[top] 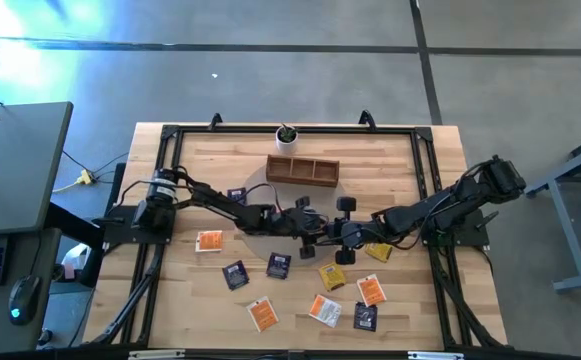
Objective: Pick & Place Tea
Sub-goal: Put the purple tea bag into the right section of the wooden organizer
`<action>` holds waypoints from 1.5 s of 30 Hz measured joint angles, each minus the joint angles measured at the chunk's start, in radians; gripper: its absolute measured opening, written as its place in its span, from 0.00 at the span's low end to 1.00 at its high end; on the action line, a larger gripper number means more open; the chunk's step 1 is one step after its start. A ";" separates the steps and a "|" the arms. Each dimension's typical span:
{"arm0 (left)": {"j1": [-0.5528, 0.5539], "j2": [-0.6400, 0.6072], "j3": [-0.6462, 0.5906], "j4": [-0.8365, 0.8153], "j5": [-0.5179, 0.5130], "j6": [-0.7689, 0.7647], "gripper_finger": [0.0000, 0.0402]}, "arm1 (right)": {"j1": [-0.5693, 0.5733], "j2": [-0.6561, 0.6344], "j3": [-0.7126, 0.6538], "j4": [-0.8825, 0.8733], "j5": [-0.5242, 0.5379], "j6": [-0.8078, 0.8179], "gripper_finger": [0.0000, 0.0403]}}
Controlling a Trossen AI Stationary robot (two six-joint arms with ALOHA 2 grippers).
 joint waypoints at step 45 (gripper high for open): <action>0.224 -0.151 0.059 -0.152 -0.021 -0.018 0.00 | 0.002 -0.497 0.055 -0.340 0.188 0.069 0.29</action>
